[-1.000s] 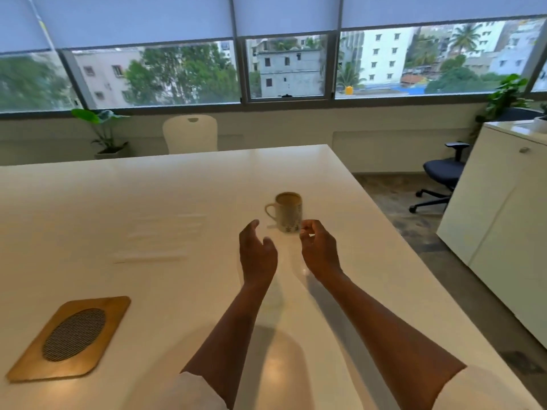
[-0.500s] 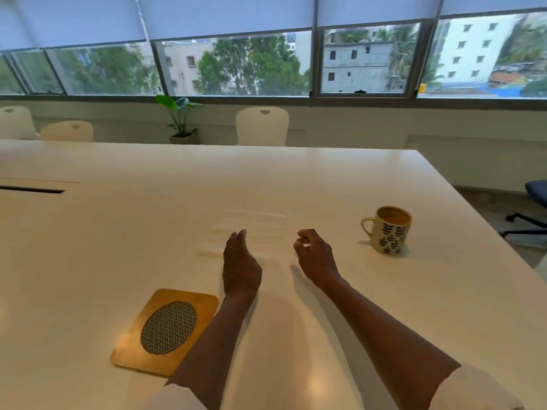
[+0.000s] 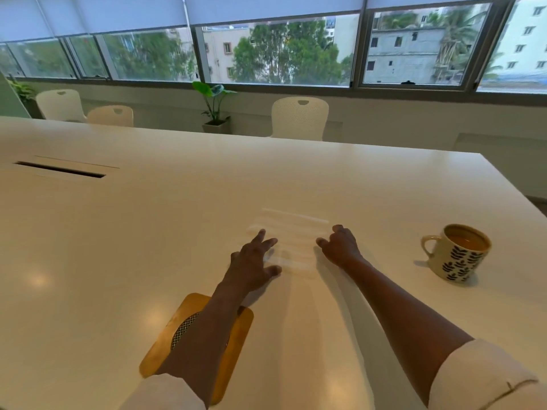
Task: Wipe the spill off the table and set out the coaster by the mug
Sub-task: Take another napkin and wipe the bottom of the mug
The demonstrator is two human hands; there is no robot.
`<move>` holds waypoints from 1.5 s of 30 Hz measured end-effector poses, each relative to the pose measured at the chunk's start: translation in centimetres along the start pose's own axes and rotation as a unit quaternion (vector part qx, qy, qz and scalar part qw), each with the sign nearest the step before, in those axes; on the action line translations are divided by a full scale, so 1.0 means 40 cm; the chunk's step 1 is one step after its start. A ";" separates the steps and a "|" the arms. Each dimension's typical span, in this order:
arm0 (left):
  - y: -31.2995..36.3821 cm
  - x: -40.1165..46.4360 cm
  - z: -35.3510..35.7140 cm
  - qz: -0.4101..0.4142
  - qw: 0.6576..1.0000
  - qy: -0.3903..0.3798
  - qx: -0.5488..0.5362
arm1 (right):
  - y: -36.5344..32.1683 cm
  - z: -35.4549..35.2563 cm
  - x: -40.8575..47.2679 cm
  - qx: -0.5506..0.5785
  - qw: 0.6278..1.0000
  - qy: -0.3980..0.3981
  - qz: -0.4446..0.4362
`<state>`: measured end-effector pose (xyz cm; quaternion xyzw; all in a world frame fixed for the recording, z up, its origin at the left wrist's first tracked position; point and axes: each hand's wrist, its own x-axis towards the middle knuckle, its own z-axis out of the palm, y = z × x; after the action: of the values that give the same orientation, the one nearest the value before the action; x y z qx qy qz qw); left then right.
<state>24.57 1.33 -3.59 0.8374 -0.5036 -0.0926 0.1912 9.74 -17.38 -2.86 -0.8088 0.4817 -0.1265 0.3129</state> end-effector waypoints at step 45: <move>0.102 -0.009 -0.115 0.158 0.973 0.153 0.073 | -0.039 -0.129 -0.108 0.216 0.962 -0.024 -0.167</move>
<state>22.73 0.98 2.26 0.7631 -0.5999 0.1047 0.2164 6.05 -15.13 2.53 -0.7939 0.2932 -0.2581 0.4661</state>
